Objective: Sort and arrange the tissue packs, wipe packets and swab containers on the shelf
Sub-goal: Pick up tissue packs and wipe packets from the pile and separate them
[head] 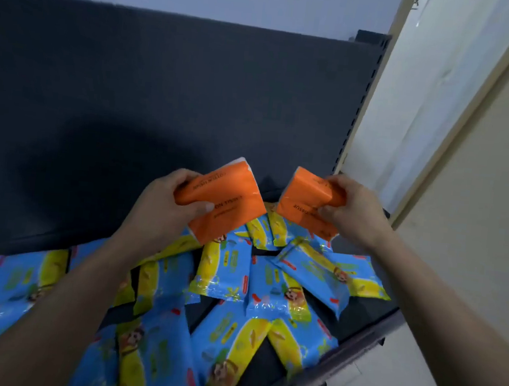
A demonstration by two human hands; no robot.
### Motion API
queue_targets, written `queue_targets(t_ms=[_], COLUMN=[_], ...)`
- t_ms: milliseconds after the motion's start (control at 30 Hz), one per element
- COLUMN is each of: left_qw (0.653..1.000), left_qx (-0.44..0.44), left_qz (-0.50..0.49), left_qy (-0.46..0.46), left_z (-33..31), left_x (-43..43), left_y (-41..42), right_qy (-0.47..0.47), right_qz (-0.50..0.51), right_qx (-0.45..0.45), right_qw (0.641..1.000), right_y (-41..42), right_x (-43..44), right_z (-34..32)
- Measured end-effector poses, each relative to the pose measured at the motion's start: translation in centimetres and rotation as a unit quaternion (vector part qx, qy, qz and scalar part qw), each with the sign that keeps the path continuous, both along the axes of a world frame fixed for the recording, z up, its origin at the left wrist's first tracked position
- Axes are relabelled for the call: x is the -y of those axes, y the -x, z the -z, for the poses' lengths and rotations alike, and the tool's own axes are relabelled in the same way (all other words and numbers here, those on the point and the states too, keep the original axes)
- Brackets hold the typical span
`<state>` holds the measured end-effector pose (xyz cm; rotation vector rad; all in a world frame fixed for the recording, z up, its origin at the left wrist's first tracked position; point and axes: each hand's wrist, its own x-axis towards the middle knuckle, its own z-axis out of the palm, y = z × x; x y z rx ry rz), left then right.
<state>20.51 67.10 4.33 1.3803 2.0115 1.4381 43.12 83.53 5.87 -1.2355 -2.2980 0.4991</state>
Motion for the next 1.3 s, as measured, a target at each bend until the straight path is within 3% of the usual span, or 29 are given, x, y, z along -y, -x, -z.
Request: queue_targets(t_ms=[233, 467, 800, 1300], left_qw=[0.996, 0.986, 0.955, 0.95], left_qx=[-0.012, -0.053, -0.147, -0.184], left_qz=[-0.085, -0.153, -0.22, -0.2], left_qy=[0.023, 0.038, 0.132, 0.156], left_z=[0.4, 1.3, 1.8, 2.7], left_x=[-3.1, -8.4, -9.8, -7.3], left_y=[-2.1, -5.1, -4.7, -0.6], right_qy=[0.001, -0.06, 0.042, 0.028], right_qz=[-0.115, -0.139, -0.3, -0.286], right_qx=[0.031, 0.054, 0.094, -0.002], right_qw=[0.993, 0.987, 0.948, 0.958], right_y=[1.8, 1.3, 3.2, 6.8], right_x=[-7.1, -13.9, -15.9, -11.5], right_z=[1.0, 1.8, 2.7, 2.9])
